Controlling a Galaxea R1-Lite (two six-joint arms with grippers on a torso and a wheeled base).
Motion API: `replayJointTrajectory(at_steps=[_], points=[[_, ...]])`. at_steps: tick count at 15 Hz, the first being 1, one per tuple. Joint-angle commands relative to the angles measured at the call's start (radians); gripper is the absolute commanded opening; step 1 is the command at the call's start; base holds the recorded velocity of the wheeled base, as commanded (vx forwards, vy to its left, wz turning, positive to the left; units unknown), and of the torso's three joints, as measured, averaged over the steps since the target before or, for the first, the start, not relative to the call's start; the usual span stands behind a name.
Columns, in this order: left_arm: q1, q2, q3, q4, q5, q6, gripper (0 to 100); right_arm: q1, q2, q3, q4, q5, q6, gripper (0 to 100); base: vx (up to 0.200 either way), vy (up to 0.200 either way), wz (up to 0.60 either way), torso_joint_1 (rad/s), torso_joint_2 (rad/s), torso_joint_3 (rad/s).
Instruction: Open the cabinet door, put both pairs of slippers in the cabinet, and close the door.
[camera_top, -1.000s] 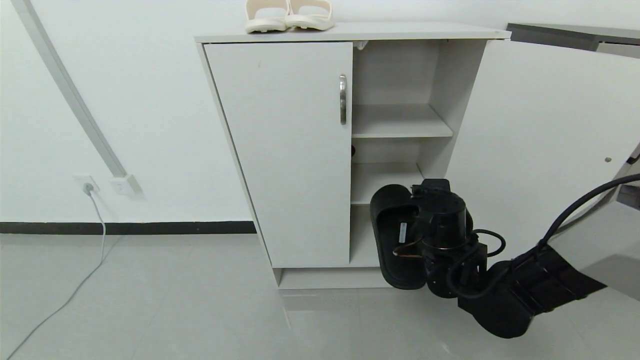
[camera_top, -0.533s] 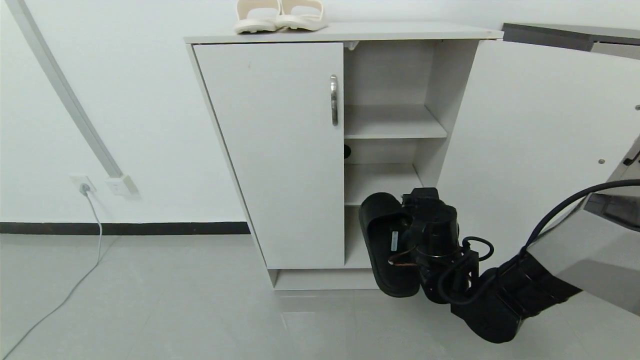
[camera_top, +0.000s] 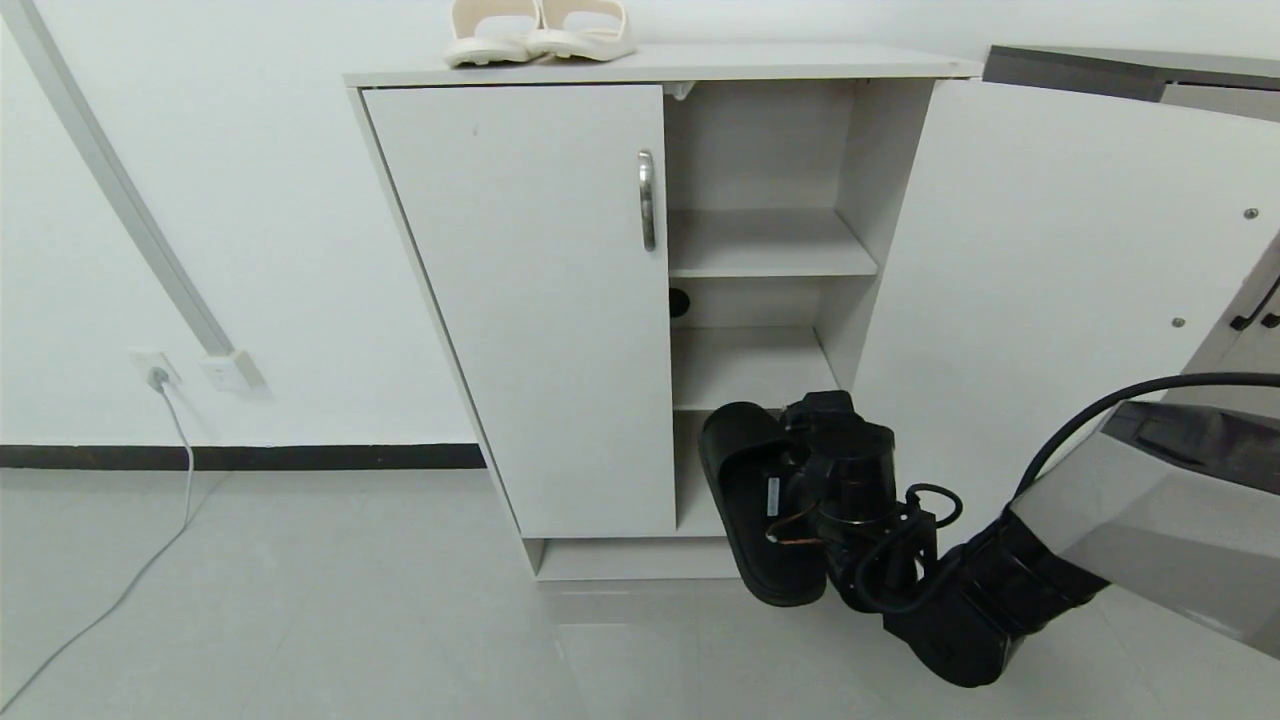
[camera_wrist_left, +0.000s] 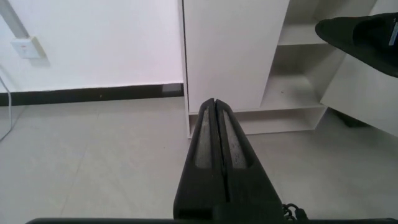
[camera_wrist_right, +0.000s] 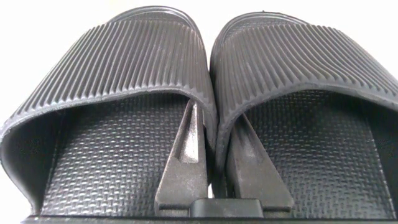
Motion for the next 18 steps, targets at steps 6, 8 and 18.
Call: replayJointTrajectory(at_steps=[6, 8, 18], points=[[0.000, 0.004, 0.000, 0.000, 0.001, 0.000, 0, -0.001, 0.040, -0.044, -0.001, 0.004, -0.004, 0, 0.000, 0.000, 0.00, 0.000, 0.00, 0.000], [0.000, 0.004, 0.000, 0.000, 0.001, 0.000, 0, 0.007, 0.040, -0.049, 0.000, 0.002, -0.007, 0, 0.000, 0.000, 0.00, 0.000, 0.00, 0.000], [0.000, 0.004, 0.000, 0.000, 0.001, 0.000, 0, 0.034, 0.054, -0.064, 0.000, 0.045, -0.007, 0, 0.000, -0.080, 0.00, 0.001, 0.00, 0.000]])
